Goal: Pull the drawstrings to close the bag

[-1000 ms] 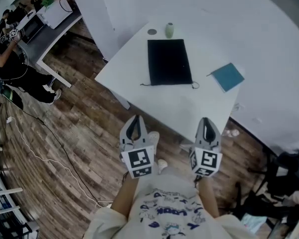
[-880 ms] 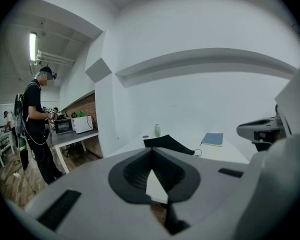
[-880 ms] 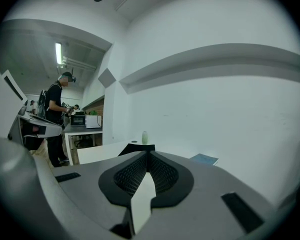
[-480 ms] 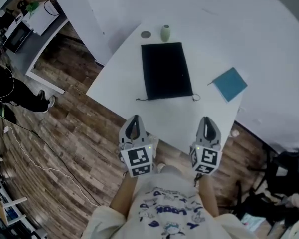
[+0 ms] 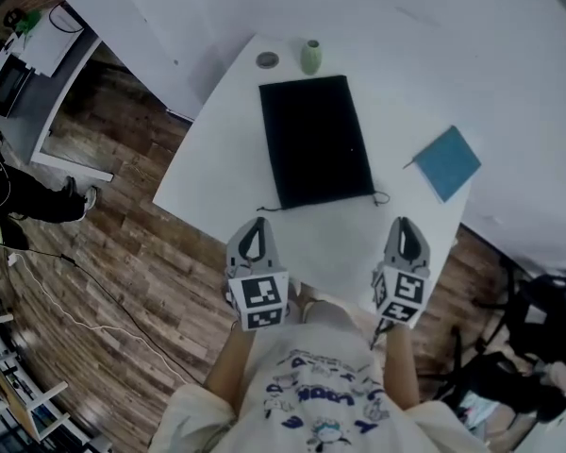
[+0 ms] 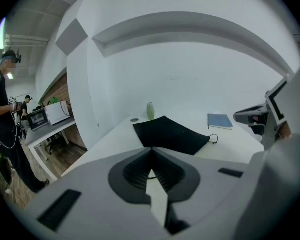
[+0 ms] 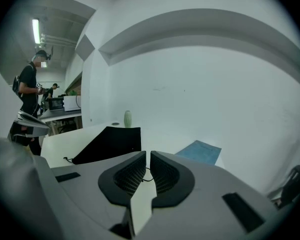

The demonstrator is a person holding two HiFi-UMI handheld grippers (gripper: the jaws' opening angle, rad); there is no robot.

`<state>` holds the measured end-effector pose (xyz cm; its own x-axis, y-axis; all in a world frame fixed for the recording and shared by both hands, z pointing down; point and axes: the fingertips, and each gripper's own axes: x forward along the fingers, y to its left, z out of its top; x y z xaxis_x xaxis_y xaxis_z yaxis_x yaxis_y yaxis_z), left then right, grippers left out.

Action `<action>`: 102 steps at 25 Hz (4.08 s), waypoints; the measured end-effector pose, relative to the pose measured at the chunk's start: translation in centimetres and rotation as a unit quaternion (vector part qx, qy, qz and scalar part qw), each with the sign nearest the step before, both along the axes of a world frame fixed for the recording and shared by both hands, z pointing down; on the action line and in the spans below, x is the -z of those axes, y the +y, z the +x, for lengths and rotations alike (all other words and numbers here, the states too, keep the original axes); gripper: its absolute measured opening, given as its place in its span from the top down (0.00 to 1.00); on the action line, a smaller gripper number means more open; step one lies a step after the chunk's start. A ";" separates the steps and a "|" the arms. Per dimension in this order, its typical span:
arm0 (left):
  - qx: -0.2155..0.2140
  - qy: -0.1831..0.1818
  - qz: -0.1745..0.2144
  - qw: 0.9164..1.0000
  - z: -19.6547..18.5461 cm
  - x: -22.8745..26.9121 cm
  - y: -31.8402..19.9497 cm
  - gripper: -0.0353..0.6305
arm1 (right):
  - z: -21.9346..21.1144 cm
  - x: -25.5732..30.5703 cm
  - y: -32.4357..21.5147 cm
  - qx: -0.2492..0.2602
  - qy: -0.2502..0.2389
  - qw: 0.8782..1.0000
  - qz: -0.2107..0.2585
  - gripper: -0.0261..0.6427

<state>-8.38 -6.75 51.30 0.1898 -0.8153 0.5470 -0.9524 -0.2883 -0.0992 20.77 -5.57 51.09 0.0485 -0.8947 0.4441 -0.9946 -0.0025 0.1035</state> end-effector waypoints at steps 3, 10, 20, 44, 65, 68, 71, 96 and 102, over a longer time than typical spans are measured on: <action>-0.018 -0.012 -0.018 1.000 -0.1 -1.5 -0.7 0.94 | 0.4 -1.2 -0.9 -0.002 0.001 1.000 -0.022 0.93; -0.041 -0.016 -0.072 0.996 -0.3 -4.8 -1.0 0.94 | 0.6 -3.9 -2.2 0.006 0.001 0.998 -0.070 0.82; -0.130 -0.035 -0.121 0.984 1.7 -7.6 -0.3 0.86 | 2.2 -6.7 -2.8 0.048 0.036 0.991 -0.123 0.79; -0.227 -0.115 -0.196 0.947 2.8 -11.2 -0.1 0.81 | 2.0 -10.1 -4.8 0.125 -0.016 0.978 -0.169 0.93; -0.060 -0.009 -0.212 0.975 0.6 -8.1 -2.4 0.93 | 1.9 -4.5 -6.0 0.065 -0.001 0.992 -0.107 0.95; -0.043 -0.002 -0.199 0.979 0.5 -6.8 -3.1 0.93 | 1.5 -3.2 -6.5 0.054 -0.002 0.994 -0.095 0.95; -0.029 0.000 -0.175 0.984 0.3 -5.3 -4.0 0.93 | 1.2 -1.8 -7.1 0.046 0.001 0.996 -0.081 0.95; 0.132 -0.006 -0.075 0.988 -5.5 2.3 -7.3 0.93 | 4.6 6.7 -8.8 -0.064 0.042 0.997 0.020 0.95; 0.155 -0.008 -0.064 0.986 -7.0 3.3 -7.5 0.93 | 5.1 7.3 -8.4 -0.094 0.046 0.994 0.012 0.95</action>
